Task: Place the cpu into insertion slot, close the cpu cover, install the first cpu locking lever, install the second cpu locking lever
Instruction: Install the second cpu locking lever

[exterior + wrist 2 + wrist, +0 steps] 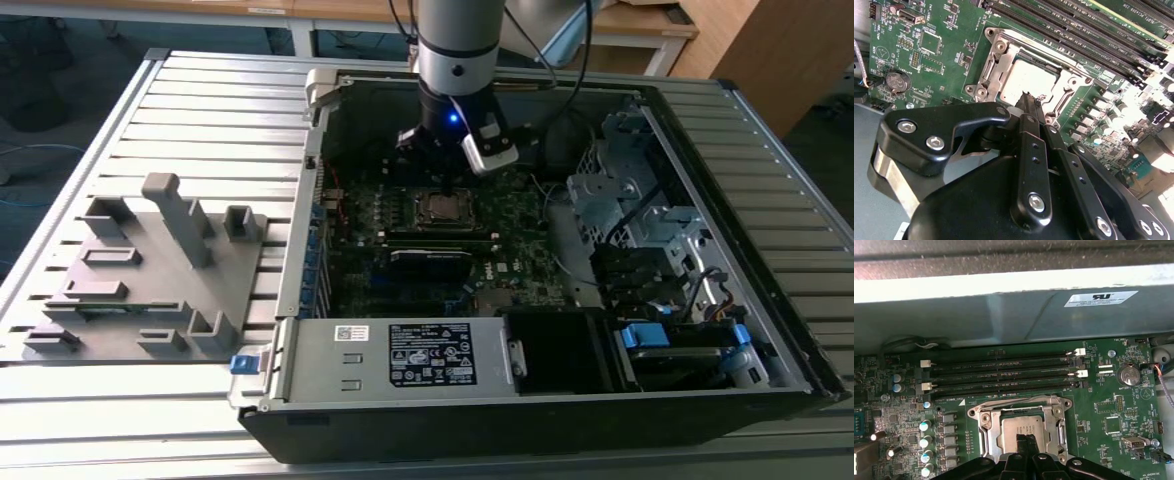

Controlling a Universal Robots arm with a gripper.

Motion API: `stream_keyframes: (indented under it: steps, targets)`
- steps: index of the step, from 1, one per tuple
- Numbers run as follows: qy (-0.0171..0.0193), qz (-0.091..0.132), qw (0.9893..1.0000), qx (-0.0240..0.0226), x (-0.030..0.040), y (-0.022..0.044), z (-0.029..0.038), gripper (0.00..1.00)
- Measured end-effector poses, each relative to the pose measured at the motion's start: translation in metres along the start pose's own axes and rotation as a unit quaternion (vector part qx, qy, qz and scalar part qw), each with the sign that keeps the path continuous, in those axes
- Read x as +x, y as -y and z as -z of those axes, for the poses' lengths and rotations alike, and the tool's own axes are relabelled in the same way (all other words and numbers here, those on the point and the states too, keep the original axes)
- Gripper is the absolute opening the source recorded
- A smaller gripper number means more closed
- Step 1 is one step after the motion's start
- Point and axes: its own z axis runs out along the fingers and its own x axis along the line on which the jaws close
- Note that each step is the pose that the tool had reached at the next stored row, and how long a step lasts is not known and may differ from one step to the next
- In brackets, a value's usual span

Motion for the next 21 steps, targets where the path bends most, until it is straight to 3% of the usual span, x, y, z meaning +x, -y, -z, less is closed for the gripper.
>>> stream_keyframes:
  steps: [21]
  targets:
    - [-0.0001, 0.0, 1.0, 0.0, -0.0004, 0.0006, 0.0046, 0.1]
